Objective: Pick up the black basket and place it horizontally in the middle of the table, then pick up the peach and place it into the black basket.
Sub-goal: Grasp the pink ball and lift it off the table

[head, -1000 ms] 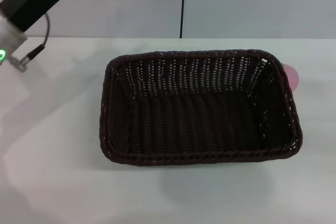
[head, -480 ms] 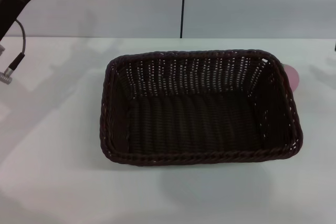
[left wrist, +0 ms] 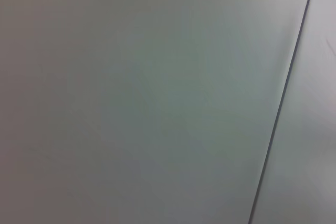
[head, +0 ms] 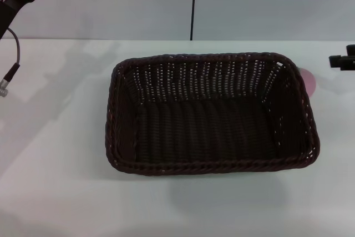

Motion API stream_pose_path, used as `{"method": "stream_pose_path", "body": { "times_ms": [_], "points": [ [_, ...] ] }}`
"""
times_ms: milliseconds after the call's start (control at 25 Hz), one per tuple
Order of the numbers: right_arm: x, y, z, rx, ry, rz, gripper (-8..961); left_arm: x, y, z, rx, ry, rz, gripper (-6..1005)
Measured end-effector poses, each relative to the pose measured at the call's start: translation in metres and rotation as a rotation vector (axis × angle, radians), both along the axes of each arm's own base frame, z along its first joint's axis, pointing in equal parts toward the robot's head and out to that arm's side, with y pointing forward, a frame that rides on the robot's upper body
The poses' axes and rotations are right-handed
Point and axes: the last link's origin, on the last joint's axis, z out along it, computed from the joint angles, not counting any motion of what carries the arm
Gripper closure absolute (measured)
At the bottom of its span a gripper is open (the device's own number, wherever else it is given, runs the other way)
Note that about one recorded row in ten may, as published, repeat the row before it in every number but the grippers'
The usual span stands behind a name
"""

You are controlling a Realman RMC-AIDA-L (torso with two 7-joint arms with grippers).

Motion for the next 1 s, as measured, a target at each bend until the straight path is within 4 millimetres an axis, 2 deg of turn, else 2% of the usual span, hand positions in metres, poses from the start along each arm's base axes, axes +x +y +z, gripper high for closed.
{"method": "stream_pose_path", "body": {
  "times_ms": [320,640,1000],
  "points": [
    [-0.02,0.01,-0.02,-0.122,-0.108,0.033,440,-0.004,-0.006,-0.003,-0.002,-0.006,0.009,155],
    [-0.032,0.013,-0.037,-0.181,-0.137,0.052,443,-0.006,-0.01,-0.005,0.001,-0.007,0.008,157],
    [-0.03,0.011,-0.059,-0.237,-0.176,0.029,447,-0.009,-0.013,-0.005,-0.001,-0.009,0.016,159]
  ]
}}
